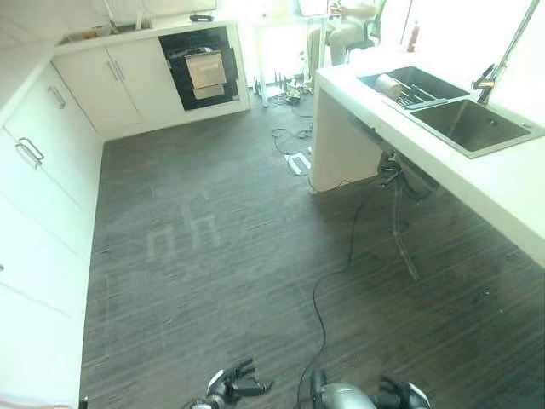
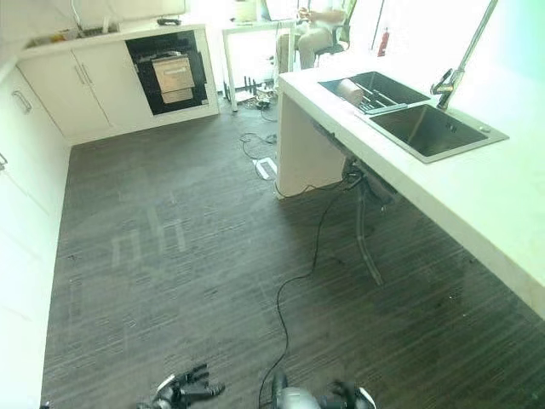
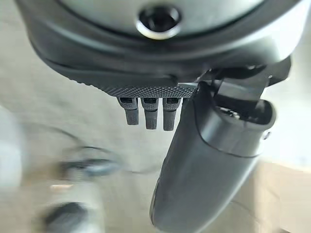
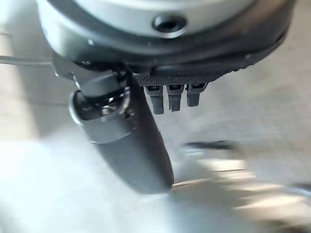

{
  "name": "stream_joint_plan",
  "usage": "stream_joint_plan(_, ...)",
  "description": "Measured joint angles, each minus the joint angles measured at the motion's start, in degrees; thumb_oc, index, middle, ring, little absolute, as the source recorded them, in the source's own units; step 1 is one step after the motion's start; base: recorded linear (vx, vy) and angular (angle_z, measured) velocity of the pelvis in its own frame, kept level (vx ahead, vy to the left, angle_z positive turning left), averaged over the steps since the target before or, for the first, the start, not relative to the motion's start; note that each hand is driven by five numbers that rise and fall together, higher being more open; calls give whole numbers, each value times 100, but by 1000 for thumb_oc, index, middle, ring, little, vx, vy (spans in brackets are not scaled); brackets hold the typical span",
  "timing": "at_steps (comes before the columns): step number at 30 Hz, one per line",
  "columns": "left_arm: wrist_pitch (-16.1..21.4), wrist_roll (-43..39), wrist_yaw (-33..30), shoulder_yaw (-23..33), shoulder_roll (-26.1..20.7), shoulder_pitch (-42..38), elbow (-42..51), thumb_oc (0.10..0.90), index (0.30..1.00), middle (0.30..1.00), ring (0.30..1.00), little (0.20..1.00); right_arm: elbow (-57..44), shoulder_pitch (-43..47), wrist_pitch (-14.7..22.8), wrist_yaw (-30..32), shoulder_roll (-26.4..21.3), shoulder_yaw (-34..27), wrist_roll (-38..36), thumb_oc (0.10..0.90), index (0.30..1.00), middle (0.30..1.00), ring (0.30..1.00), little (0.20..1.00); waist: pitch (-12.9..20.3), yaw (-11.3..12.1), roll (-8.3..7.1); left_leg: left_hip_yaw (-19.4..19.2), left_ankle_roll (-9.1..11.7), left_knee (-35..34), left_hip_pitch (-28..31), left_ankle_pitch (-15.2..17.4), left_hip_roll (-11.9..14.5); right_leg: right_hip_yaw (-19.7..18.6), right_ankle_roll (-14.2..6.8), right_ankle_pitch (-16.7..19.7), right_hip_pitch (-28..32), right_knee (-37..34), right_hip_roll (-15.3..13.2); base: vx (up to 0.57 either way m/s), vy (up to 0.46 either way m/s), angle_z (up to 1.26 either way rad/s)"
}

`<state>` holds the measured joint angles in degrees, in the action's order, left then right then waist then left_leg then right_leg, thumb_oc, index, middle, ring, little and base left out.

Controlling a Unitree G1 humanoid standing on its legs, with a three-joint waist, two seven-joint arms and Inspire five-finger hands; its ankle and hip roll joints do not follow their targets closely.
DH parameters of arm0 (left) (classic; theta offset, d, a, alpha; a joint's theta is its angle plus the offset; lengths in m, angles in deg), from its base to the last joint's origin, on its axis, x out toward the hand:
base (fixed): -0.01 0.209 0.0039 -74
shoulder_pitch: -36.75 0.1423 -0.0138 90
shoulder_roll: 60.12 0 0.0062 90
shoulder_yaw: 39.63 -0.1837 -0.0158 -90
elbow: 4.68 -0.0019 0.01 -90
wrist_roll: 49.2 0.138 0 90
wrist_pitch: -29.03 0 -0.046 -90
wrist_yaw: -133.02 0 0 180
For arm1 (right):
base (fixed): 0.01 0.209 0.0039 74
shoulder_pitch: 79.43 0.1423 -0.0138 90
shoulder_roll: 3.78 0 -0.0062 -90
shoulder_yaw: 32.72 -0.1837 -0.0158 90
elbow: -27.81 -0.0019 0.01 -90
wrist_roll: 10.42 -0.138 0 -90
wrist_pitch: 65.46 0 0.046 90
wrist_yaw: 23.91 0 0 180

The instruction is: Place the dishes in the dishwasher.

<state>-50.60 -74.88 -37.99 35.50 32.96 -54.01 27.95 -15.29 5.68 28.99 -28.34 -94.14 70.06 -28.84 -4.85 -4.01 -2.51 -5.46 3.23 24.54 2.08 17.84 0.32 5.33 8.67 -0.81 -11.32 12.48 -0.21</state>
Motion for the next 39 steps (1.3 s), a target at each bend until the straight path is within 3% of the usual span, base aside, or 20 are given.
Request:
stream_joint_plan(2, -43, -11, -11, 3, 4, 127, 794, 800, 900, 900, 900, 900, -1356, -19, -190, 28, -231, 33, 55, 800, 900, 900, 900, 900, 3, -7, 169, 108, -44, -608, -217, -565, 267, 146, -278, -151, -216, 705, 86, 226, -233, -58)
stream_joint_plan(5, -130, -197, -3, 52, -189, 544, 2338, 800, 900, 900, 900, 900, -3139, -382, -350, -21, -576, 46, 249, 800, 900, 900, 900, 900, 20, -182, 78, -58, 217, -715, 50, -720, 135, 130, -556, -618, -207, 1102, -122, 199, -227, -15)
stream_joint_plan(6, -180, -617, -17, 122, -494, 836, 3289, 800, 900, 900, 900, 900, -3639, -505, -499, -175, -732, 19, 254, 800, 900, 900, 900, 900, 15, -45, -223, -275, 531, 445, -348, -922, 71, 141, -349, -800, -283, 1569, -222, 212, -252, -19)
stream_joint_plan(8, -175, -943, -80, 238, -647, 1029, 3884, 800, 900, 900, 900, 900, -3933, -676, -508, -342, -792, -180, 238, 800, 900, 900, 900, 900, -25, 43, -294, -179, 345, 2392, -1374, -1787, 303, -11, -27, -1208, 55, 1369, -110, 164, -83, -7)
stream_joint_plan(9, -132, -995, -77, 296, -715, 1093, 4167, 800, 900, 900, 900, 900, -4066, -744, -466, -408, -854, -275, 224, 800, 900, 900, 900, 900, -54, 134, -272, -165, 132, 2952, -1804, -1866, 435, 68, -182, -986, 137, 1330, -97, 175, 56, -5)
stream_joint_plan(13, -39, -989, -126, 388, -907, 1141, 4509, 800, 900, 900, 900, 900, -4230, -728, -450, -487, -974, -294, 21, 800, 900, 900, 900, 900, -158, 113, -270, -595, -39, -558, -1556, -1599, 460, 245, -531, -960, 774, 692, 76, 225, 211, 4)
stream_joint_plan(14, 21, -984, -124, 381, -854, 1109, 4564, 800, 900, 900, 900, 900, -4259, -674, -381, -533, -1022, -346, -52, 800, 900, 900, 900, 900, -165, 104, 15, -450, -26, -1345, -1622, -1639, 490, 239, -1239, -1247, 787, 619, 256, 263, 280, -24)
stream_joint_plan(15, 160, -985, -122, 411, -757, 1114, 4706, 800, 900, 900, 900, 900, -4307, -521, -344, -590, -1134, -412, -104, 800, 900, 900, 900, 900, -346, 177, 268, -164, -13, -1587, -1777, -1657, 679, 424, -1113, -1464, 558, 1178, 230, 316, 284, -49)
stream_joint_plan(16, 257, -963, -136, 434, -729, 1132, 4828, 800, 900, 900, 900, 900, -4469, -467, -335, -698, -1261, -511, -112, 800, 900, 900, 900, 900, -461, 252, 376, 240, 132, -1479, -2100, -1741, 802, 205, -680, -1635, 424, 1378, 393, 292, 270, -44)
stream_joint_plan(18, 254, -944, -206, 444, -648, 1252, 4834, 800, 900, 900, 900, 900, -4504, -642, -345, -849, -1336, -694, -151, 800, 900, 900, 900, 900, -517, 294, 496, 582, 121, -1244, -2298, -1753, 732, -82, -678, -1608, 588, 1368, 524, 255, 290, -48)
stream_joint_plan(21, 277, -940, -222, 706, -684, 1318, 4900, 800, 900, 900, 900, 900, -4890, -838, -362, -953, -1567, -889, -207, 800, 900, 900, 900, 900, -492, 229, 487, 76, -45, -946, -2175, -1682, 580, -179, -761, -1497, 1028, 947, 491, 315, 374, -47)
stream_joint_plan(23, 330, -708, -191, 720, -886, 1118, 5142, 800, 900, 900, 900, 900, -5178, -939, -354, -929, -1462, -1135, -309, 800, 900, 900, 900, 900, -358, 148, 191, -338, -756, -959, -1588, -1529, -117, -149, -842, -1498, 1525, 580, 261, 390, 447, 9)
stream_joint_plan(24, 355, -715, -213, 661, -899, 1045, 5127, 800, 900, 900, 900, 900, -5160, -889, -306, -864, -1429, -1140, -306, 800, 900, 900, 900, 900, -272, 127, 312, -229, -954, -1223, -1342, -1837, -147, 4, -892, -1499, 1544, 671, 321, 226, 255, 16)
stream_joint_plan(28, 337, -714, -225, 575, -911, 771, 5005, 800, 900, 900, 900, 900, -5455, -917, -288, -675, -978, -924, -303, 800, 900, 900, 900, 900, -247, -5, 331, -26, -1202, -1231, -992, -1587, -386, 107, -1451, -1217, 1452, 1146, -214, 211, 293, 20)
stream_joint_plan(32, 343, -655, -286, 495, -993, 902, 5131, 800, 900, 900, 900, 900, -6034, -903, -189, -578, -714, -660, -298, 800, 900, 900, 900, 900, -275, -49, 354, -242, -1282, -1208, -573, -1274, -523, 162, -1377, -576, -484, 4481, -684, 170, 116, -14)
stream_joint_plan(34, 282, -536, -358, 394, -1085, 859, 5259, 800, 900, 900, 900, 900, -6057, -1033, -94, -576, -1058, -617, -299, 800, 900, 900, 900, 900, -300, -155, 463, -172, -747, -1521, -434, -1190, -503, 380, -1349, -814, -566, 2460, -267, 233, -59, -6)
stream_joint_plan(35, 287, -541, -367, 411, -1105, 803, 5241, 800, 900, 900, 900, 900, -5980, -1097, -91, -584, -1111, -644, -302, 800, 900, 900, 900, 900, -335, -161, 232, -414, -296, -1232, -504, -938, -498, 435, -1264, -752, -435, 1241, -293, 217, -98, 40)
stream_joint_plan(36, 300, -539, -348, 408, -1251, 649, 5275, 800, 900, 900, 900, 900, -5999, -1203, -49, -576, -1064, -791, -307, 800, 900, 900, 900, 900, -351, -260, -26, -286, -1233, -325, -755, -700, -466, 448, -1466, -692, -431, 722, -578, 217, -120, 30)
stream_joint_plan(37, 326, -530, -336, 488, -1290, 577, 5308, 800, 900, 900, 900, 900, -5998, -1225, -4, -586, -1112, -915, -313, 800, 900, 900, 900, 900, -380, -201, -187, -209, -945, 14, -823, -209, -410, 478, -1740, -540, -784, 913, -855, 223, -137, -13)
stream_joint_plan(39, 259, -369, -507, 600, -1173, 825, 5224, 800, 900, 900, 900, 900, -5961, -1178, -47, -574, -1131, -932, -413, 800, 900, 900, 900, 900, -439, -215, -238, -390, -947, 198, -783, -27, -539, 490, -1650, -208, -1291, 1161, -1189, 258, -154, -46)
